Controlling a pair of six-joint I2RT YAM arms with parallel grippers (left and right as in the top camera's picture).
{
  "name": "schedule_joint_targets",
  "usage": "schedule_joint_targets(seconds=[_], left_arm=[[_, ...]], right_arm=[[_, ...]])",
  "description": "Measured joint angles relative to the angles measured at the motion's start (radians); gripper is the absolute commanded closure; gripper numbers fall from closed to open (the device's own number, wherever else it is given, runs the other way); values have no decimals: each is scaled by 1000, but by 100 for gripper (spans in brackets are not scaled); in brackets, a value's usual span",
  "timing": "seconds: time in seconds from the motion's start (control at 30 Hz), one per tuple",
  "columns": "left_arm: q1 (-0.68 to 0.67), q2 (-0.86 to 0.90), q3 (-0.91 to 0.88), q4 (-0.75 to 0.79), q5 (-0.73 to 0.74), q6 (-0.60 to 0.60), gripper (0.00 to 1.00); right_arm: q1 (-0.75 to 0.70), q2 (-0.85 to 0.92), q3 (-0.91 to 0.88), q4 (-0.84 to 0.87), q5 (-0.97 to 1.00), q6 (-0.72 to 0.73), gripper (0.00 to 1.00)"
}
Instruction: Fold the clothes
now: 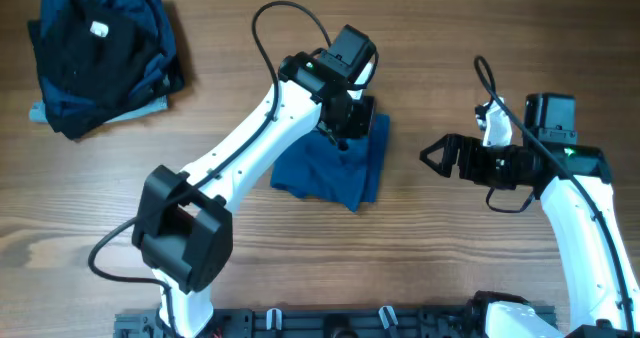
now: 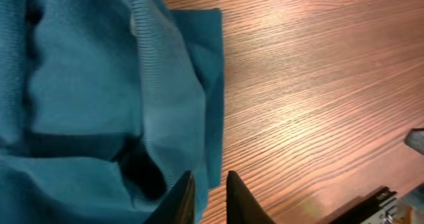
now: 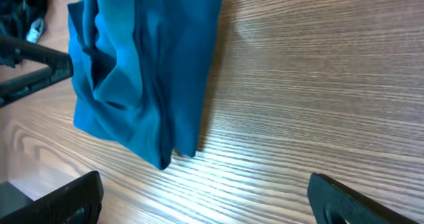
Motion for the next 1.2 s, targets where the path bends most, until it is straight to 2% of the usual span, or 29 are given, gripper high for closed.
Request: schedule_joint_targets(seconds=[0.03, 0.07, 0.1, 0.17, 0.2, 0.27, 0.37, 0.43, 0.53, 0.63, 0.87, 0.93, 1.03, 1.2], left_arm=[[4, -5, 0, -10, -31, -3, 49], [16, -23, 0, -36, -87, -16, 25], [44, -60, 0, -66, -145, -41, 15], [150, -159, 0, -104, -207, -80, 3], [238, -220, 3, -132, -238, -102, 0], [367, -279, 13, -187, -256, -132, 0], [517, -278, 14, -272, -246, -145, 0], [564, -278, 14, -306, -246, -147, 0], [581, -278, 14, -336, -246, -149, 0], [581, -278, 14, -338, -242, -149, 0], [581, -278, 14, -341, -239, -149, 0], [581, -277, 14, -340, -239, -149, 0], [581, -277, 14, -337, -239, -149, 0], [581, -277, 14, -338, -238, -149, 0]], right_arm=[[0, 0, 0, 14, -10, 8, 1], [0, 0, 0, 39, -40, 19, 2], [0, 0, 0, 96, -91, 40, 4], [11, 0, -1, 206, -138, 115, 9], [32, 0, 0, 251, -147, 153, 10], [135, 18, 0, 339, -140, 253, 12], [367, 170, 3, 485, -72, 423, 17], [472, 282, 3, 533, -55, 528, 18], [544, 346, 3, 541, -26, 649, 19], [557, 348, 3, 536, 8, 738, 25], [557, 323, 3, 422, 192, 829, 25], [557, 302, 3, 431, 229, 829, 27], [557, 301, 3, 497, 255, 831, 39], [557, 301, 3, 536, 258, 832, 40]])
